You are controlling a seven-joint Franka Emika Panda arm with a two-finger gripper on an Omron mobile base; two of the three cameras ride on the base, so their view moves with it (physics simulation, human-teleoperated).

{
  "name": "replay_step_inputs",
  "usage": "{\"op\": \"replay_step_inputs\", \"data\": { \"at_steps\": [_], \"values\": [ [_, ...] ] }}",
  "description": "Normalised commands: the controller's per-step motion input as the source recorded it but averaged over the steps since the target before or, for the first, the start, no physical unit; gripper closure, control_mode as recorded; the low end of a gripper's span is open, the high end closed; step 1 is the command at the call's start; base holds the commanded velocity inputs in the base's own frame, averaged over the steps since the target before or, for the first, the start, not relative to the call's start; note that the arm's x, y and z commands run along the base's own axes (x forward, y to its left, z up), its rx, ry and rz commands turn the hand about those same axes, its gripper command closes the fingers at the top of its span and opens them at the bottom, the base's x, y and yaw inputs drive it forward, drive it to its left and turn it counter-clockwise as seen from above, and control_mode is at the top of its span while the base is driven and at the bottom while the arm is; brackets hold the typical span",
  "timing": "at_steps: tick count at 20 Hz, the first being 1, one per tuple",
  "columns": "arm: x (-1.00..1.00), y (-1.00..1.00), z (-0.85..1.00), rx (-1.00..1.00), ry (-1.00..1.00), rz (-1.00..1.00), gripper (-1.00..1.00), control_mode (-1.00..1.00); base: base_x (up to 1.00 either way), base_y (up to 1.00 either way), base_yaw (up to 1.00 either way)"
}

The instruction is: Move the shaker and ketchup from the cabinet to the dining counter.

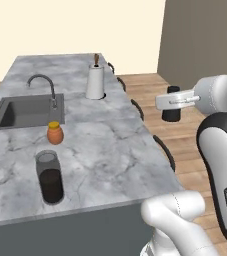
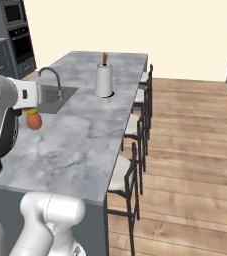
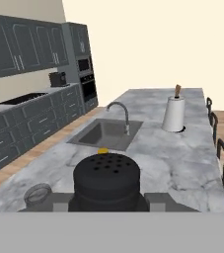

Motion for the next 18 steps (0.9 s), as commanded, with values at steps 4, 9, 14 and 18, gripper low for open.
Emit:
{"op": "replay_step_inputs", "data": {
  "at_steps": [4, 9, 14, 18],
  "values": [
    [0.0, 0.0, 0.0, 0.0, 0.0, 0.0, 1.0, 1.0, 0.15, -0.03, 0.08],
    [0.0, 0.0, 0.0, 0.0, 0.0, 0.0, 1.0, 1.0, 0.0, 0.0, 0.0],
    [0.0, 0.0, 0.0, 0.0, 0.0, 0.0, 1.0, 1.0, 0.0, 0.0, 0.0],
    [0.0, 0.0, 0.0, 0.0, 0.0, 0.0, 1.0, 1.0, 0.0, 0.0, 0.0]
  ]
}}
